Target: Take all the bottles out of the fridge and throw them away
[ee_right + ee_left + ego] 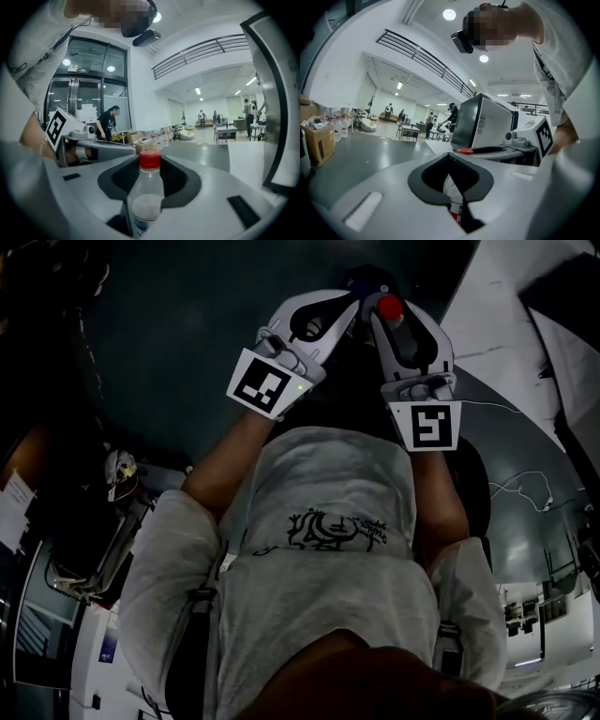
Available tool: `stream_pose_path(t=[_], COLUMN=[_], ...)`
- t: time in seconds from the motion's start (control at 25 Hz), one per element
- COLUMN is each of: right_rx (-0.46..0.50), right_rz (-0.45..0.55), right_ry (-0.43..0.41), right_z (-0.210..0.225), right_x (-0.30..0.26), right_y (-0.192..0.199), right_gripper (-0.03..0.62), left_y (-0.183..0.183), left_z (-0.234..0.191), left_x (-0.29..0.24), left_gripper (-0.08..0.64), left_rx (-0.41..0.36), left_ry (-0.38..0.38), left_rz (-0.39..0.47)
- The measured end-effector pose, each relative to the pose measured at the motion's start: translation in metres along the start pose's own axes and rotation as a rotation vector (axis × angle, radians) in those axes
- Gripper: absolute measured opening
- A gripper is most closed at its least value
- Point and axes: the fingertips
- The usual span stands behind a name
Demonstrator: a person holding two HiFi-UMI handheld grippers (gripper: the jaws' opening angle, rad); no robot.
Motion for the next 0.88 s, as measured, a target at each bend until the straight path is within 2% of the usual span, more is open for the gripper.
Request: stream_pose_path(t=[0.4, 0.88], right_rx=[-0.01, -0.034], right_rz=[-0.028, -0.084], right_ry=[0.021, 0.076], right_z=[0.0, 0.0], right_x=[-0.019, -0.039], right_y=[0.065, 0.151], right_gripper=[0.14, 0.14], left_y=[0.05, 0.135], left_z=[-0.022, -0.036], left_x=[-0.018, -0.035], left_gripper=[0.009, 0.009], left_rx=[-0.003, 0.02], left_ry=[0.011, 0.006], left_rz=[-0.01, -0.06])
Point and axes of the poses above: the fingertips, and each gripper's own axes: x backward along the fingers, z to its right, y out of its underside, and after that the axes turned 5 degrees about x, right-handed
